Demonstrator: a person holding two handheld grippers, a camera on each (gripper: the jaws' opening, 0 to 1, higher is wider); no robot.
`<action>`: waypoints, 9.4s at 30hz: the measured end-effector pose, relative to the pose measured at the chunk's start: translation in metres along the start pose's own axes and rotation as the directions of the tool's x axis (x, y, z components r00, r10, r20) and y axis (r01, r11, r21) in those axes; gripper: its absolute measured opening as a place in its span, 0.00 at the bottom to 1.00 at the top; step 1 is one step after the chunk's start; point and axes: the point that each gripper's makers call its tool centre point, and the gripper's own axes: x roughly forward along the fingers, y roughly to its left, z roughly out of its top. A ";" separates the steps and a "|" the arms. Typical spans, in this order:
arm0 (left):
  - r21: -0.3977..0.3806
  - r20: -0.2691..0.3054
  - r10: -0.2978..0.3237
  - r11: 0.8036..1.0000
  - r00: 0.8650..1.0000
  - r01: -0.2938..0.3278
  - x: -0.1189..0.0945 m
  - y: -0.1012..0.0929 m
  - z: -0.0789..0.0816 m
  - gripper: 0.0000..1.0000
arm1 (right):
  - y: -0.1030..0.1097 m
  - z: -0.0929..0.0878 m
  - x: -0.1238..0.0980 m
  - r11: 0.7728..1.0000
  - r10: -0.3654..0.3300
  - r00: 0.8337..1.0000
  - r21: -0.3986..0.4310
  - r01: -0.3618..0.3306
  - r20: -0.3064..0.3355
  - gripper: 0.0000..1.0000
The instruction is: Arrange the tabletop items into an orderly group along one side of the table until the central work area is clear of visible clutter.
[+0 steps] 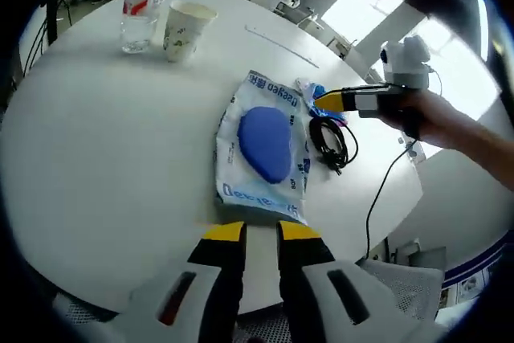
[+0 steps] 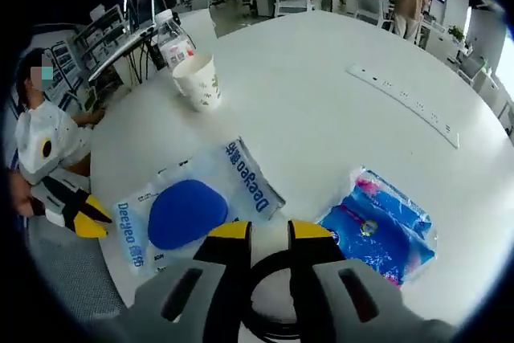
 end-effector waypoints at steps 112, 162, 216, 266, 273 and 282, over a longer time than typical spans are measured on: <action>0.197 0.006 0.061 0.978 0.998 -0.061 0.001 0.029 0.089 0.00 | 0.061 -0.051 -0.064 0.950 -0.052 0.981 0.312 -0.009 0.188 0.00; 0.221 -0.050 0.120 0.969 0.991 -0.106 0.053 0.059 0.136 0.00 | 0.012 -0.032 -0.013 0.948 -0.060 0.990 0.318 0.016 0.130 0.01; 0.068 0.057 0.126 0.989 0.990 -0.130 0.076 0.064 0.171 0.00 | -0.027 0.003 0.009 0.957 -0.095 0.985 0.286 0.050 0.147 0.00; 0.114 0.099 0.134 0.983 0.986 -0.145 0.029 0.068 0.164 0.06 | -0.029 -0.021 -0.021 0.951 -0.156 0.978 0.287 0.111 0.139 0.09; 0.130 0.095 0.132 0.981 0.987 -0.144 0.018 0.068 0.151 0.06 | -0.034 -0.041 -0.034 0.944 -0.188 0.975 0.297 0.145 0.120 0.09; 0.162 0.089 0.118 0.978 0.989 -0.131 0.009 0.069 0.140 0.08 | -0.044 -0.068 -0.051 0.924 -0.242 0.966 0.324 0.202 0.091 0.10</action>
